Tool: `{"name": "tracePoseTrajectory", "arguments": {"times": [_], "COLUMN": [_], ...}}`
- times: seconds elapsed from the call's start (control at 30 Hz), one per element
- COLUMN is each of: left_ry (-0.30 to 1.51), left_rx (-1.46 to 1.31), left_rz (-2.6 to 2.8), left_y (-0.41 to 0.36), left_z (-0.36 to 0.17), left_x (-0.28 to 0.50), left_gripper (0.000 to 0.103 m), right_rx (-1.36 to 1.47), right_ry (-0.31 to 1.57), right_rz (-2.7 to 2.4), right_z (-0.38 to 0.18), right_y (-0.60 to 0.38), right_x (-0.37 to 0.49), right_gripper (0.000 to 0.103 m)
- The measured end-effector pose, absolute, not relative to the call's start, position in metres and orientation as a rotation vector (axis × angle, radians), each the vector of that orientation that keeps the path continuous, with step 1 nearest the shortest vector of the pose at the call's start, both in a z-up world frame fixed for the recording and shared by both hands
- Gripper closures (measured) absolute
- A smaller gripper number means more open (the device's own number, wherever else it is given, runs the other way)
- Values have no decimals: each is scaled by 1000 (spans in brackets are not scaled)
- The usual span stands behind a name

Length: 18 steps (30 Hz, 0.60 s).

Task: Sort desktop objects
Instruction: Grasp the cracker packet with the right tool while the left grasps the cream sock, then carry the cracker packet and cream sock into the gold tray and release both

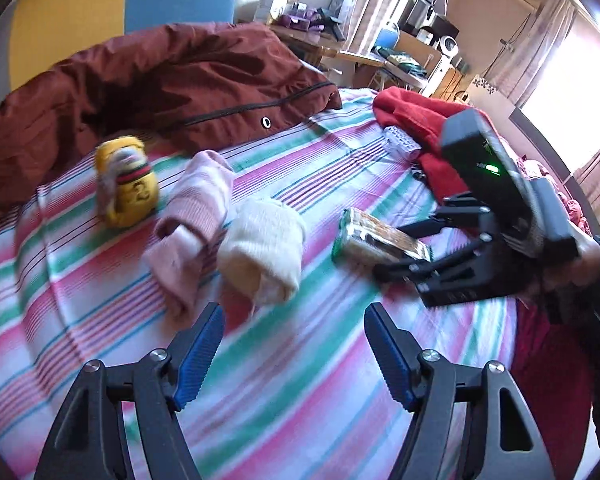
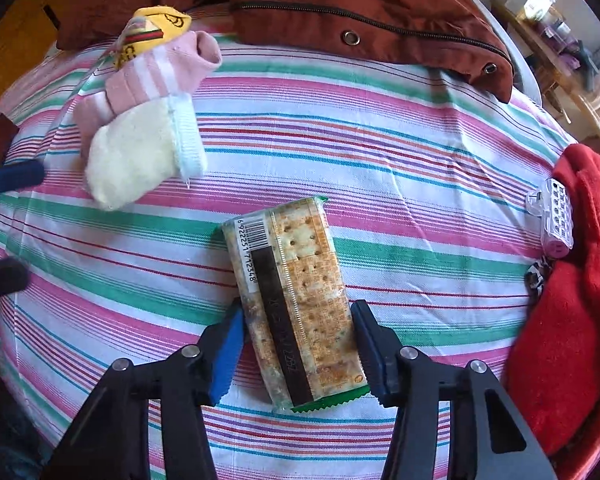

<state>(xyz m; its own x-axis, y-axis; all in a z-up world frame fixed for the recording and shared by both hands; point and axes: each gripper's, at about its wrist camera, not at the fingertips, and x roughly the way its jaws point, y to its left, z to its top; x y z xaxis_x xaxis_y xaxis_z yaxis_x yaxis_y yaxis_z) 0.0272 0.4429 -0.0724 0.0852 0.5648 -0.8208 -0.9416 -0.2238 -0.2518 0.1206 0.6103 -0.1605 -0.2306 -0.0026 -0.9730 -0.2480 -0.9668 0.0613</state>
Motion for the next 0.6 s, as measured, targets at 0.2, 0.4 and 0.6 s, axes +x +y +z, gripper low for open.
{"name": "tracePoseTrajectory", "arguments": {"times": [0.2, 0.4, 0.6], "left_ry": [557, 565, 597], "left_rx": [-1035, -1035, -985], "left_rz": [1522, 1539, 1553], "left_y": [476, 492, 495], "left_z": [-91, -99, -104], "left_x": [17, 7, 17], "left_gripper": [30, 31, 41], "right_rx": [-1837, -1837, -1831], "right_ry": [294, 294, 289], "right_rz": [2330, 2331, 2335], "right_z": [-161, -162, -162], "right_y": [609, 608, 606], "right_x": [120, 120, 121], "right_gripper": [50, 49, 50]}}
